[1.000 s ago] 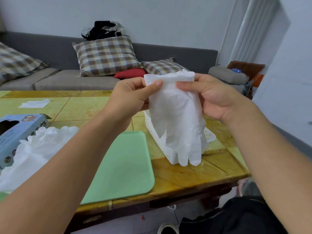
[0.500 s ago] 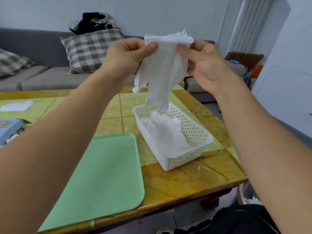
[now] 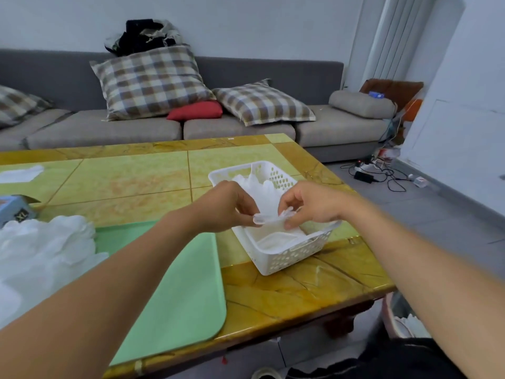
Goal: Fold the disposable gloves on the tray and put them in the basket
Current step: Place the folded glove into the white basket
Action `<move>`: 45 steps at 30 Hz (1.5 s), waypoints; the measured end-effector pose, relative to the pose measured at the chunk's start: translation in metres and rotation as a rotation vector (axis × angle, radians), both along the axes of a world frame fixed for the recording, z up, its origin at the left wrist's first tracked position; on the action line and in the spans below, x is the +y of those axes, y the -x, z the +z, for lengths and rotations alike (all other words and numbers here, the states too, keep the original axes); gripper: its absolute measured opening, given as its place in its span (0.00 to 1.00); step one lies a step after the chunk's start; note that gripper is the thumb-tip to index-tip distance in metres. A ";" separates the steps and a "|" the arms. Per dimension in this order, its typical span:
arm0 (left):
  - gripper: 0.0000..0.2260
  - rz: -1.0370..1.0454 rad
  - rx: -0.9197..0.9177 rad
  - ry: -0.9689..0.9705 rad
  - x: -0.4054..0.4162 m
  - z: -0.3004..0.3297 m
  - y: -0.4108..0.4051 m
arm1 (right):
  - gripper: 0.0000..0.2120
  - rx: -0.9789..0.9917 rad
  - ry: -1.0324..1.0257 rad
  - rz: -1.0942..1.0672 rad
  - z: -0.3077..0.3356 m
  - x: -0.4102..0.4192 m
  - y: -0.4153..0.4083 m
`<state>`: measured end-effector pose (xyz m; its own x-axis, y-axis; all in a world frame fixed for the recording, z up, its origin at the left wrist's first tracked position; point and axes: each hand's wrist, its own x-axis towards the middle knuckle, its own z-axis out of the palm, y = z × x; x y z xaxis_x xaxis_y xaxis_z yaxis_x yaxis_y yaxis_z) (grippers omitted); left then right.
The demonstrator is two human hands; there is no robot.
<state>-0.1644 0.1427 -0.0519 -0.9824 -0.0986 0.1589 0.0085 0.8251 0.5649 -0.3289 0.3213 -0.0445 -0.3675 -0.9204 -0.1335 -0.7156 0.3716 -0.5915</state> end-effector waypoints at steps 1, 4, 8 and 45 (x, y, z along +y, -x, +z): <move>0.04 -0.025 -0.044 0.046 0.003 0.005 0.001 | 0.09 0.052 -0.043 0.025 0.000 0.001 -0.002; 0.09 -0.077 -0.247 0.186 0.014 0.019 0.006 | 0.09 0.183 -0.115 0.050 0.003 0.005 -0.005; 0.15 -0.109 -0.507 0.329 0.037 0.024 0.014 | 0.10 0.306 -0.309 0.060 0.020 0.005 -0.012; 0.10 0.583 -0.110 0.183 -0.069 0.048 -0.128 | 0.19 0.363 0.114 0.188 0.067 -0.135 -0.156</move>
<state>-0.0359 0.0739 -0.0034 -0.7868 -0.6043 0.1251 -0.5225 0.7602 0.3861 -0.1725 0.1862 0.0224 -0.1962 -0.9773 0.0800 -0.9341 0.1615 -0.3183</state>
